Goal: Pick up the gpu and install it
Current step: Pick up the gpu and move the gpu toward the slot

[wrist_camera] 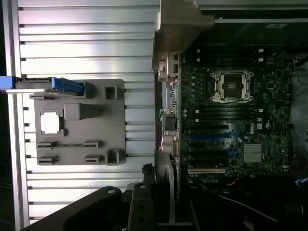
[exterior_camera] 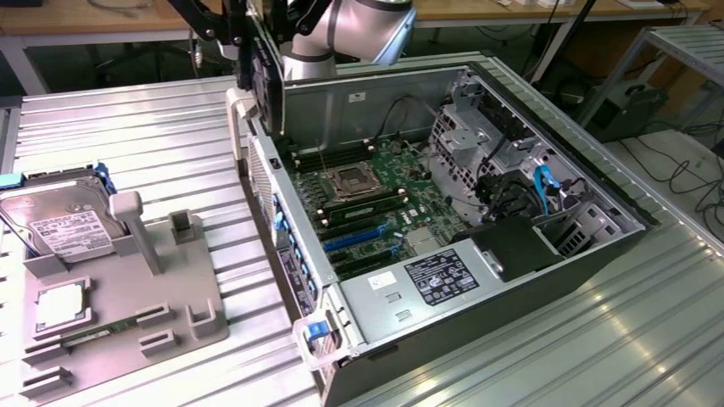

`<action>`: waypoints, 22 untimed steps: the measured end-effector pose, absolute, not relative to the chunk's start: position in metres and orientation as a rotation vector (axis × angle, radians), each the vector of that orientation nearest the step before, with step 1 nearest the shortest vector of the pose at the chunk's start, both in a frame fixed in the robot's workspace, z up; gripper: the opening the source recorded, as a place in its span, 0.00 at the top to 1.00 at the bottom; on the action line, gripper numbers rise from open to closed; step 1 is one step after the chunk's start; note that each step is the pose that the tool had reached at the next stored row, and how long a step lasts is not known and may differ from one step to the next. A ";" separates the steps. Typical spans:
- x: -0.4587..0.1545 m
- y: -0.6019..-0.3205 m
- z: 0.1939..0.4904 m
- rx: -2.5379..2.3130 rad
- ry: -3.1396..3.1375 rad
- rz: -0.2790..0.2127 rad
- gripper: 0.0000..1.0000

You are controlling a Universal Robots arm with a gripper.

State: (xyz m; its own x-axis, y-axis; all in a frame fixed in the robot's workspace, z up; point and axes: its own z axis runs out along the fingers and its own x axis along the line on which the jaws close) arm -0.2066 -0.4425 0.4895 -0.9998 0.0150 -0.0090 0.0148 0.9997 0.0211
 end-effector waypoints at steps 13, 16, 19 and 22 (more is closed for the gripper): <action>-0.186 -0.442 0.489 0.023 3.132 0.033 0.72; -0.182 -0.442 0.488 0.021 3.132 0.033 0.72; -0.177 -0.442 0.486 0.009 3.132 0.033 0.72; -0.173 -0.442 0.483 0.004 3.131 0.033 0.72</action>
